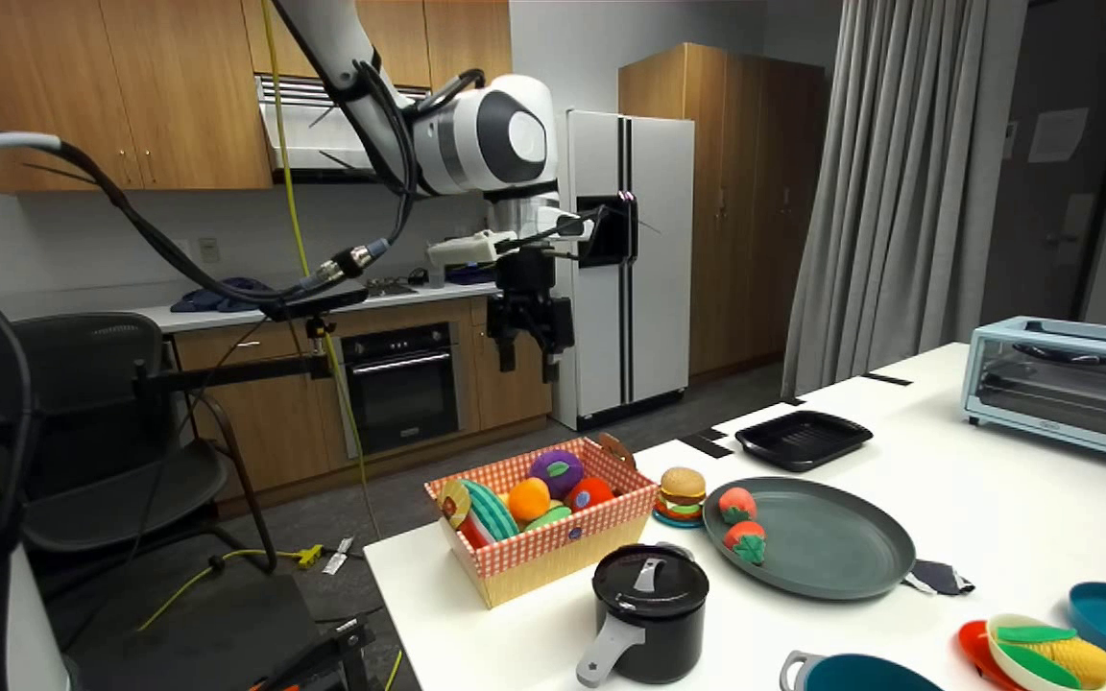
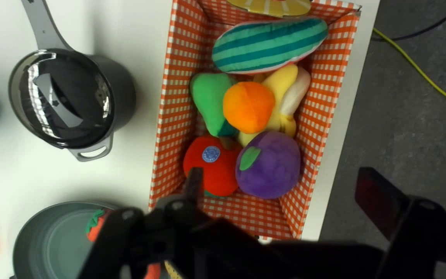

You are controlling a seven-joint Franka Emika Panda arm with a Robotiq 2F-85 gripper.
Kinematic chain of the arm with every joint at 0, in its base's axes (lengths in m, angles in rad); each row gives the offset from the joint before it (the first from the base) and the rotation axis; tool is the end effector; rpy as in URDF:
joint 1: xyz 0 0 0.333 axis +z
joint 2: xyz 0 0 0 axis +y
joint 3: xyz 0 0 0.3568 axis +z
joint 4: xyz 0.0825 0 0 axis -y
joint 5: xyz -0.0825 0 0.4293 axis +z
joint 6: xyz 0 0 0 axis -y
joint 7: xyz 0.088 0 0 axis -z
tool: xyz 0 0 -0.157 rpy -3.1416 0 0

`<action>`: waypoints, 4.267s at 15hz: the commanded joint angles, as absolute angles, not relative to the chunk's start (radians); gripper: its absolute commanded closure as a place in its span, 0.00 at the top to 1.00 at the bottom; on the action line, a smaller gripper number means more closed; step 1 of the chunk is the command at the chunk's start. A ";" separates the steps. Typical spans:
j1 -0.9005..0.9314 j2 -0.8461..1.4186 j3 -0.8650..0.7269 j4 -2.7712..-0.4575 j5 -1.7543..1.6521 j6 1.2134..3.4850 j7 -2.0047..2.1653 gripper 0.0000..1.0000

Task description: Remove the purple and orange plushies from the box

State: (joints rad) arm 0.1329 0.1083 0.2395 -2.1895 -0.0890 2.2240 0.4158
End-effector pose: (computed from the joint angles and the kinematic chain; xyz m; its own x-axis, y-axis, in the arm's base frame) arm 0.5356 0.2027 0.2939 0.9988 0.0111 -0.0484 0.0143 -0.9977 0.0662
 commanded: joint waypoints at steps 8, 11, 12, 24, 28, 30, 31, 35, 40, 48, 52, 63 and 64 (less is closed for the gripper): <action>0.210 0.351 0.139 -2.031 -0.110 2.271 0.427 1.00; 0.219 0.410 0.118 -1.985 -0.103 2.269 0.419 1.00; 0.223 0.428 0.111 -1.970 -0.103 2.267 0.419 1.00; 0.246 0.585 0.086 -1.849 -0.074 2.262 0.403 1.00; 0.247 0.604 0.076 -1.846 -0.076 2.261 0.404 0.87; 0.245 0.610 0.073 -1.847 -0.072 2.259 0.406 0.68; 0.245 0.612 0.071 -1.847 -0.070 2.254 0.410 0.61; 0.249 0.596 0.069 -1.855 -0.063 2.237 0.420 0.30; 0.250 0.536 0.079 -1.878 -0.034 2.200 0.425 0.08; 0.238 0.382 0.048 -1.954 -0.014 2.204 0.481 0.05; 0.250 0.350 -0.005 -1.969 -0.100 2.249 0.564 0.05; 0.320 0.470 -0.135 -1.860 -0.646 2.124 1.092 0.05; 0.314 0.485 -0.130 -1.844 -0.660 2.097 1.123 0.05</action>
